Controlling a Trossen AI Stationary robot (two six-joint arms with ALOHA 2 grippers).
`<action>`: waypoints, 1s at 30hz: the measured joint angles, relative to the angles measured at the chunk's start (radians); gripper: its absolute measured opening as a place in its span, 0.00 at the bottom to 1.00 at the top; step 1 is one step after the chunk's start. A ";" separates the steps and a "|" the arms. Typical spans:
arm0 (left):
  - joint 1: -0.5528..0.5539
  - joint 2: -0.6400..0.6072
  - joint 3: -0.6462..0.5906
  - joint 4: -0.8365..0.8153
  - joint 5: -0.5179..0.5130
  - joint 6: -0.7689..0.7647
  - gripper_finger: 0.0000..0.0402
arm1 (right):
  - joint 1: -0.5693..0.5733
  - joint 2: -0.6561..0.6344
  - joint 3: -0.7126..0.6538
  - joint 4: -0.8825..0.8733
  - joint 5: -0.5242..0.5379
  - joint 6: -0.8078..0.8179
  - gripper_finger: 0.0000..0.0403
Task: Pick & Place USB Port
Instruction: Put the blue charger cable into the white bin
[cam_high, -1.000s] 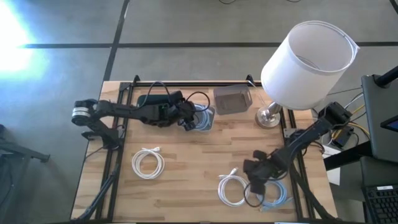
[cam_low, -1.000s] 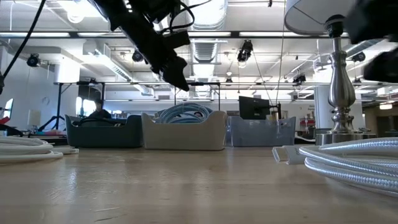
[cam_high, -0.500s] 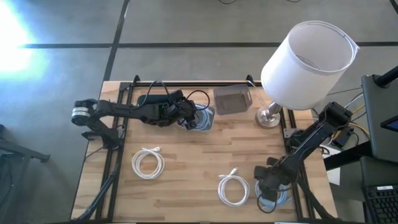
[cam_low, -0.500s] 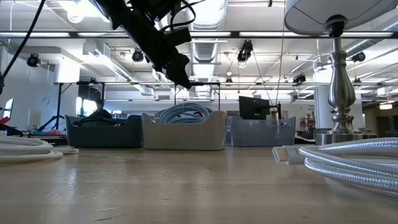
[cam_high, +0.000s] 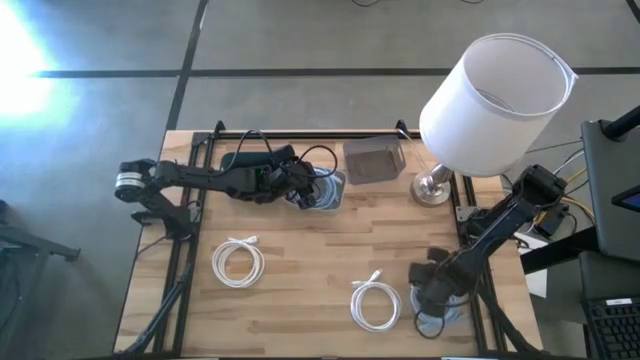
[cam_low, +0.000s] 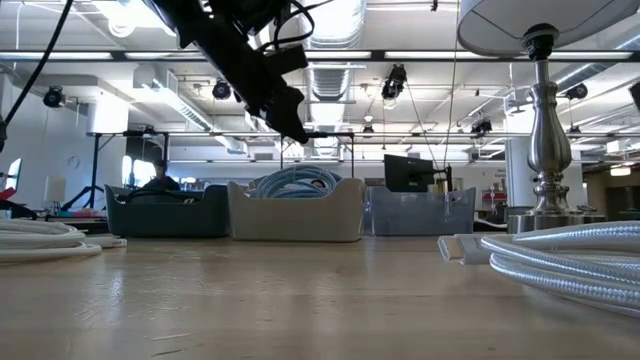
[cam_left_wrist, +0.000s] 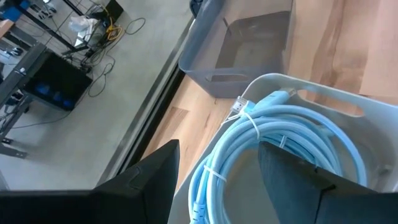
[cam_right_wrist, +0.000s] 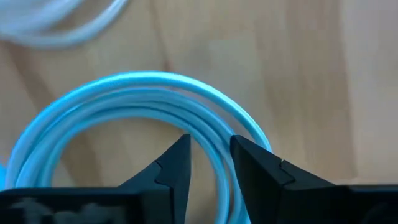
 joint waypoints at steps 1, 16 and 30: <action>0.000 0.000 -0.001 0.000 0.000 0.000 0.55 | 0.000 0.001 0.001 -0.001 0.019 -0.005 0.28; 0.000 0.000 -0.005 0.000 -0.001 -0.001 0.55 | -0.001 0.004 0.045 -0.002 0.036 -0.086 0.33; 0.000 0.000 -0.005 0.000 0.004 -0.022 0.55 | -0.002 0.007 0.091 -0.124 0.119 -0.159 0.52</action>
